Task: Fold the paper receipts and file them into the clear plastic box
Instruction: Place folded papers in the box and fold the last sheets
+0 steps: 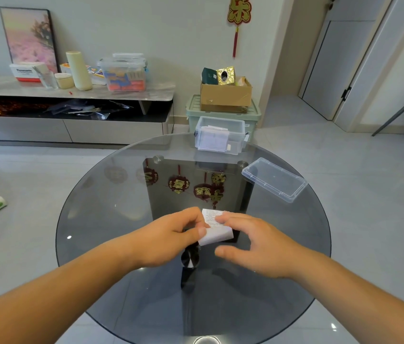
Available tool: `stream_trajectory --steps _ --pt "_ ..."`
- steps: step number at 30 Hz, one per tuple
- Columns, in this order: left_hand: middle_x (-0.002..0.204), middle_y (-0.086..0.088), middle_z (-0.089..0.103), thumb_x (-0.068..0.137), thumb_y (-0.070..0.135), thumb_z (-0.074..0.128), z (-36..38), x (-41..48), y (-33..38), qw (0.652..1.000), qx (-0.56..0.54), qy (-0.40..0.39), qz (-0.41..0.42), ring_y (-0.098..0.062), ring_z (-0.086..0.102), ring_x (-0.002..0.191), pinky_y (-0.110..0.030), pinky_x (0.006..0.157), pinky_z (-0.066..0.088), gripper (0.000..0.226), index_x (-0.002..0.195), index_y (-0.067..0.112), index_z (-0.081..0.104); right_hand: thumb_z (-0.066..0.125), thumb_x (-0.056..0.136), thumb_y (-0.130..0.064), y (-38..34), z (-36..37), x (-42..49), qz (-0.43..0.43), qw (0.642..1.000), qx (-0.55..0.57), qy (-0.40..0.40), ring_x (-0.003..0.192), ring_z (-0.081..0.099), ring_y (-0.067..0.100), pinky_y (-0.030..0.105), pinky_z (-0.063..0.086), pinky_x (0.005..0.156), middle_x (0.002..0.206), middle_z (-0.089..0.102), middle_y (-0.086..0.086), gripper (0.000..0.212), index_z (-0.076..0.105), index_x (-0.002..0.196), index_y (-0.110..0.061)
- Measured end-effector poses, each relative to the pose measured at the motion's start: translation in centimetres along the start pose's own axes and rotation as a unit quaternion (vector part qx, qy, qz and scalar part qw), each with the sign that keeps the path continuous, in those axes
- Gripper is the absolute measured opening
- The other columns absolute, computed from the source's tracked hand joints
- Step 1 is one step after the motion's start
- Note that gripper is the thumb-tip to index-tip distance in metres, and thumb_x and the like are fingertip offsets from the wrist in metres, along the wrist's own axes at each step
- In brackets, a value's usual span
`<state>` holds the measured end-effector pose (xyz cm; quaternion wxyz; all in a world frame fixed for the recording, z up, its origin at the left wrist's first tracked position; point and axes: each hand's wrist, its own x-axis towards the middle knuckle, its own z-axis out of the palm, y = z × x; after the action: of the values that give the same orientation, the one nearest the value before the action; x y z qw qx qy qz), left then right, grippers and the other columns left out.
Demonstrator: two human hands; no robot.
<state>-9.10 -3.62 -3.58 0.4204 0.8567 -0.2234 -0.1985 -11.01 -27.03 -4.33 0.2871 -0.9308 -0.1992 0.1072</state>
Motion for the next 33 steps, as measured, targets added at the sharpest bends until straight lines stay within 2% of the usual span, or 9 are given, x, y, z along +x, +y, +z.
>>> stream_trajectory --steps 5,9,12,15,17,21,24,29,33 --pt "0.084 0.012 0.057 0.090 0.069 0.040 0.2 0.1 0.5 0.999 -0.034 0.022 0.002 -0.005 0.050 0.077 -0.032 0.075 0.048 0.037 0.095 0.033 0.046 0.046 0.102 -0.045 0.4 0.7 1.0 0.030 0.994 0.069 0.076 0.105 0.059 0.006 0.034 0.050 0.094 0.115 0.065 -0.011 0.030 0.069 0.114 -0.030" --pt "0.098 0.012 0.070 0.088 0.041 0.073 1.4 1.3 0.1 0.996 0.032 0.085 0.001 -0.004 0.066 0.087 -0.024 0.076 0.057 0.039 0.107 0.033 0.040 0.047 0.101 -0.046 0.5 0.9 1.7 0.070 0.984 0.117 0.117 0.090 0.060 0.018 0.043 0.051 0.081 0.089 0.065 -0.004 0.031 0.068 0.087 -0.028" --pt "0.090 0.007 0.067 0.088 0.036 0.074 2.4 2.1 -0.4 0.985 0.038 0.167 -0.007 -0.009 0.065 0.083 -0.025 0.075 0.057 0.034 0.103 0.032 0.044 0.054 0.096 -0.051 0.7 1.1 2.3 0.095 0.981 0.073 0.155 0.097 0.053 0.017 0.039 0.047 0.084 0.084 0.061 -0.008 0.033 0.069 0.083 -0.025" --pt "0.084 0.007 0.065 0.090 0.038 0.071 3.1 2.5 -0.7 0.976 0.046 0.211 -0.013 -0.008 0.062 0.077 -0.021 0.069 0.054 0.027 0.097 0.033 0.045 0.067 0.088 -0.051 1.1 1.2 2.7 0.110 0.974 0.084 0.178 0.083 0.058 0.012 0.039 0.047 0.083 0.072 0.064 -0.015 0.022 0.068 0.082 -0.030" --pt "0.083 0.007 0.065 0.090 0.037 0.070 3.3 2.7 -0.8 0.975 0.063 0.214 -0.012 -0.009 0.062 0.075 -0.026 0.068 0.055 0.026 0.097 0.033 0.045 0.073 0.085 -0.048 1.1 1.2 2.8 0.117 0.971 0.092 0.187 0.078 0.059 0.007 0.039 0.047 0.087 0.071 0.065 -0.017 0.020 0.064 0.096 -0.033" --pt "0.078 0.008 0.058 0.094 0.041 0.061 3.8 2.9 -1.0 0.964 0.163 0.212 -0.005 -0.010 0.055 0.078 -0.035 0.074 0.053 0.016 0.092 0.033 0.047 0.071 0.088 -0.046 0.6 1.5 2.8 0.123 0.972 0.023 0.197 0.091 0.053 0.004 0.035 0.036 0.097 0.078 0.063 -0.010 0.046 0.049 0.127 -0.038" --pt "0.084 0.014 0.052 0.095 0.053 0.053 4.0 3.0 -1.0 0.944 0.241 0.225 -0.003 -0.009 0.048 0.087 -0.034 0.085 0.048 0.014 0.094 0.039 0.053 0.068 0.090 -0.044 0.4 1.7 2.8 0.117 0.974 -0.003 0.195 0.091 0.050 0.005 0.035 0.033 0.097 0.078 0.059 -0.011 0.038 0.050 0.123 -0.041" --pt "0.094 0.014 0.048 0.088 0.068 0.052 3.5 3.0 -0.9 0.949 0.249 0.186 -0.048 -0.012 0.044 0.096 -0.034 0.090 0.039 0.027 0.103 0.046 0.050 0.060 0.097 -0.041 0.4 1.7 2.8 0.108 0.975 -0.035 0.192 0.094 0.046 0.010 0.035 0.030 0.092 0.080 0.055 -0.018 0.011 0.059 0.108 -0.041" --pt "0.099 0.013 0.047 0.087 0.067 0.056 3.3 3.2 -0.2 0.949 0.250 0.172 -0.080 -0.014 0.043 0.104 -0.039 0.099 0.035 0.028 0.105 0.046 0.049 0.059 0.095 -0.045 0.4 1.8 2.6 0.115 0.976 -0.055 0.178 0.098 0.043 0.011 0.036 0.033 0.092 0.089 0.052 -0.017 0.019 0.063 0.113 -0.040"
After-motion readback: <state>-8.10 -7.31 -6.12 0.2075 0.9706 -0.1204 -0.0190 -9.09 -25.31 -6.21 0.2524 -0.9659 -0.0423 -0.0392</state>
